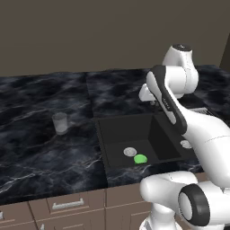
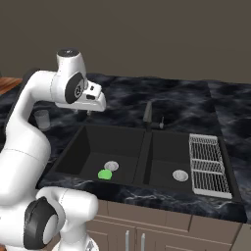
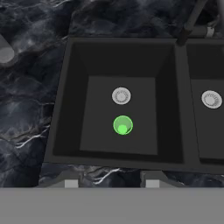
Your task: Move any existing items from the left basin to the right basin for drying. Then move the glass cup from the counter to the left basin of the sink for washing.
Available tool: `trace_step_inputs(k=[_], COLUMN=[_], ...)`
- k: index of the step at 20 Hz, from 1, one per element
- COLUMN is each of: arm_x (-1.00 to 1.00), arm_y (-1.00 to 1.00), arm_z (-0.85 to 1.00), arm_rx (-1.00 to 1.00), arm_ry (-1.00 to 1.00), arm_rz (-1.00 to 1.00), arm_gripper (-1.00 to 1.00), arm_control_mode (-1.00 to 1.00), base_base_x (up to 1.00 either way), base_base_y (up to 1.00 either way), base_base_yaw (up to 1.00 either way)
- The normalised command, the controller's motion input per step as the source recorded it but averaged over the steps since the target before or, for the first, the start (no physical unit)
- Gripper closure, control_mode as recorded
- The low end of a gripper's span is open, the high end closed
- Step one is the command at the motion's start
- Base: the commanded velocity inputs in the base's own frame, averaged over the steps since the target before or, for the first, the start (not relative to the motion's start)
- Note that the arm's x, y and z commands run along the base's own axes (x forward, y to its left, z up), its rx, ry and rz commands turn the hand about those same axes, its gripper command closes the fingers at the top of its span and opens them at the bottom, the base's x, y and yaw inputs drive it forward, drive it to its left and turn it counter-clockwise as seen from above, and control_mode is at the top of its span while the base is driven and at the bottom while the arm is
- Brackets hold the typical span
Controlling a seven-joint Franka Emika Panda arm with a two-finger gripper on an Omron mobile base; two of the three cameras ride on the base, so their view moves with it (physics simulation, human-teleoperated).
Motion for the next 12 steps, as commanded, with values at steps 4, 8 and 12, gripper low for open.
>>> trace_step_inputs(k=[4,8,12], arm_x=[0.0,0.0,0.0], arm_y=[0.0,0.0,0.1], arm_z=[0.0,-0.07,-0.32], arm_rx=[0.0,0.0,0.0], arm_ry=[0.0,0.0,0.04], arm_rz=[0.0,0.0,0.0], arm_gripper=[-1.0,-1.0,-1.0], arm_control_mode=[-1.0,-1.0,-1.0], base_base_x=[0.0,0.0,0.0], base_base_y=[0.0,0.0,0.0], base_base_yaw=[0.0,0.0,0.0])
